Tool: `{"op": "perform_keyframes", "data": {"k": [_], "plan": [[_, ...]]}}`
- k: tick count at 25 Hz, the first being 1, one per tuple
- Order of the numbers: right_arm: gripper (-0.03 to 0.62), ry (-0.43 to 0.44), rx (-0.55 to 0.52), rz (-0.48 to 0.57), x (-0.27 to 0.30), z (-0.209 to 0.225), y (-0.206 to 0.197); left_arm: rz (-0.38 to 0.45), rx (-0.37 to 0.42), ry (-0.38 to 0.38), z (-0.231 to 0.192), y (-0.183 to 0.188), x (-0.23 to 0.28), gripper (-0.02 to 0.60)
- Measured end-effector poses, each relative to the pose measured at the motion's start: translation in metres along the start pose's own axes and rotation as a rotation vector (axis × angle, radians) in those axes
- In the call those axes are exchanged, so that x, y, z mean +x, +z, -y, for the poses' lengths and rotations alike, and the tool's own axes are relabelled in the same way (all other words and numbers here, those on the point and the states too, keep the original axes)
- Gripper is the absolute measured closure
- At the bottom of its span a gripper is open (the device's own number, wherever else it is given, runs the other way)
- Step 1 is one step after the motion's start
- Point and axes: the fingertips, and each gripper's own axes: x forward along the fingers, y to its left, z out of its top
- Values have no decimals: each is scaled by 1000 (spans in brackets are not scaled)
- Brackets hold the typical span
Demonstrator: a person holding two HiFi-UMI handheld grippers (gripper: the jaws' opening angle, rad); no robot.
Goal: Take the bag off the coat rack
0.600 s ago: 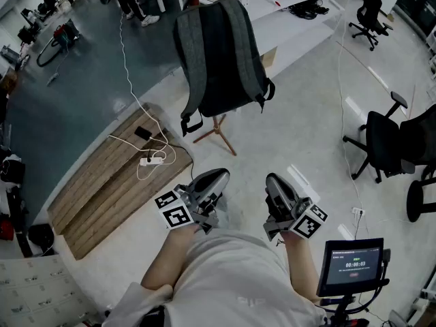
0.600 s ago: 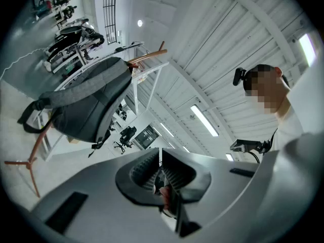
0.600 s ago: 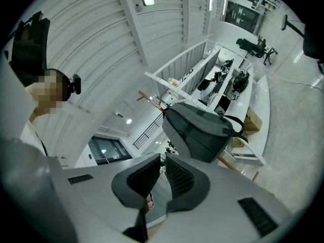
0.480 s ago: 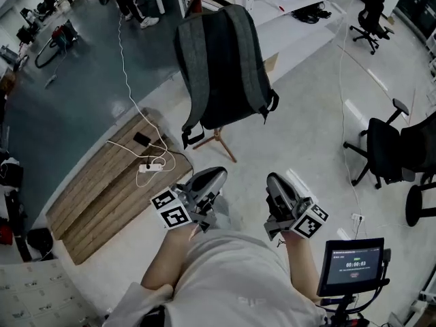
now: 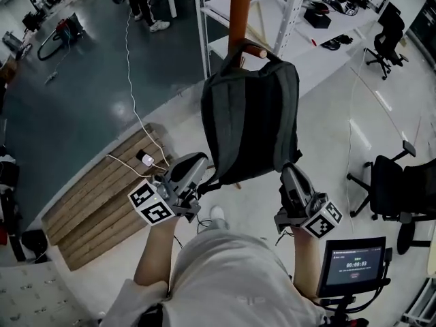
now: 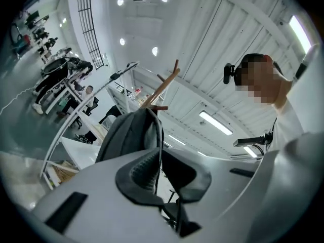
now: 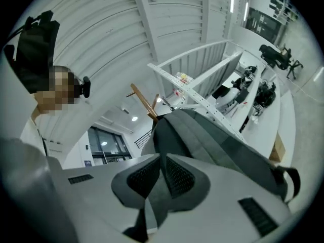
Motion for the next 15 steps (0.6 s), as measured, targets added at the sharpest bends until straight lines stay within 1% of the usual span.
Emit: {"op": "perform_keyframes", "data": {"k": [2,4,7,11,13,15], "plan": [[577,22,-54,3,22,0,19,14,19,14,-13,14,7,575],[577,48,-86,-4,36,6,35,26,31,32,-22,20,19,575],[577,95,-94,-14,46,19,59,44,46,68,-30,23,35,575],[577,122,-104,-21,47,23,72,62,77,136,-23,27,21,575],[577,130,-150,-37,52,26,81,70,108,181,-19,31,17,574],[577,136,-242,-31,61,27,99,68,158,209,-16,40,16,574]]}}
